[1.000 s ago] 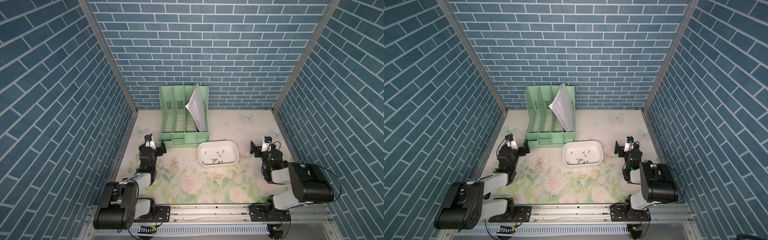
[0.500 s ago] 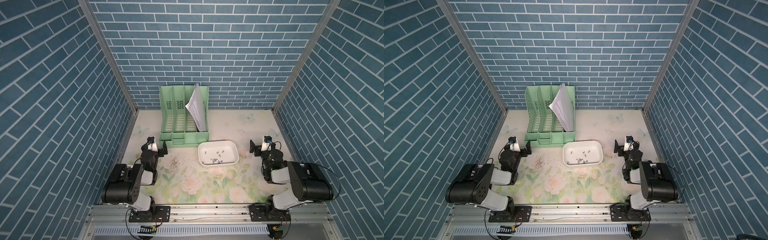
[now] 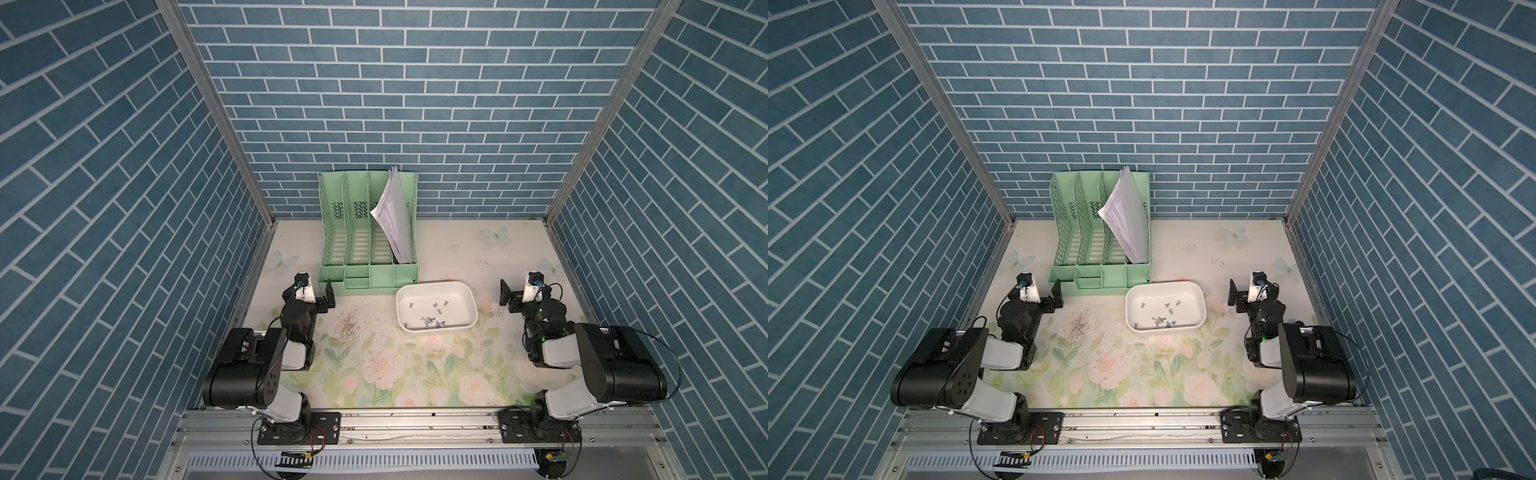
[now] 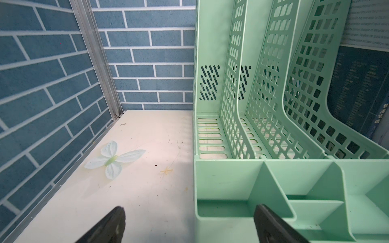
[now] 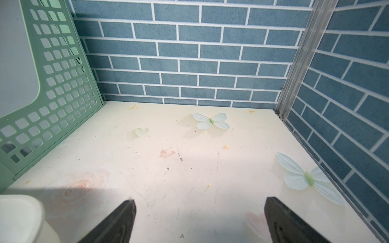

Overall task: Put the screws on the desktop into the storage box
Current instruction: Reset both arms

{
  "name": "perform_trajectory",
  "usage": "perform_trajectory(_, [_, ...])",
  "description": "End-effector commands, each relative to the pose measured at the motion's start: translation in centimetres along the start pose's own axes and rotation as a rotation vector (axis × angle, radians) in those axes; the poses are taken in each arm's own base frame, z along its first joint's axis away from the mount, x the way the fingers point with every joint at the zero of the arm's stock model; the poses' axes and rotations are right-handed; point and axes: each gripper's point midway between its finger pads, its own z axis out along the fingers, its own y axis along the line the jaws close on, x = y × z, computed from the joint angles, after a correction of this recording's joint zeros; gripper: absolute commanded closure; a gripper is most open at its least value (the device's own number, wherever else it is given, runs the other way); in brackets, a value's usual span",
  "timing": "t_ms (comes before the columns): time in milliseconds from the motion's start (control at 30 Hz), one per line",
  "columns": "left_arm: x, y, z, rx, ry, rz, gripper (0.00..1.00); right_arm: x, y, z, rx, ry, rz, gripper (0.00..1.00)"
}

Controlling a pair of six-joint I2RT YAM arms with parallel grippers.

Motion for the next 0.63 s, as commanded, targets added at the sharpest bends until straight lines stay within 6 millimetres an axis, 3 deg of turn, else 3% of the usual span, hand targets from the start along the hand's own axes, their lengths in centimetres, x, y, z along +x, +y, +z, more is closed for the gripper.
perform_trajectory(0, [-1.04, 0.08, 0.16, 0.002, -0.037, 0.006, 0.0, 0.04, -0.1, 0.23, 0.019, 0.002, -0.038, 0.0])
perform_trajectory(600, [-1.07, 0.05, 0.17, 0.002, -0.038, 0.007, 0.0, -0.08, -0.03, 0.13, 0.022, -0.003, -0.043, 0.0])
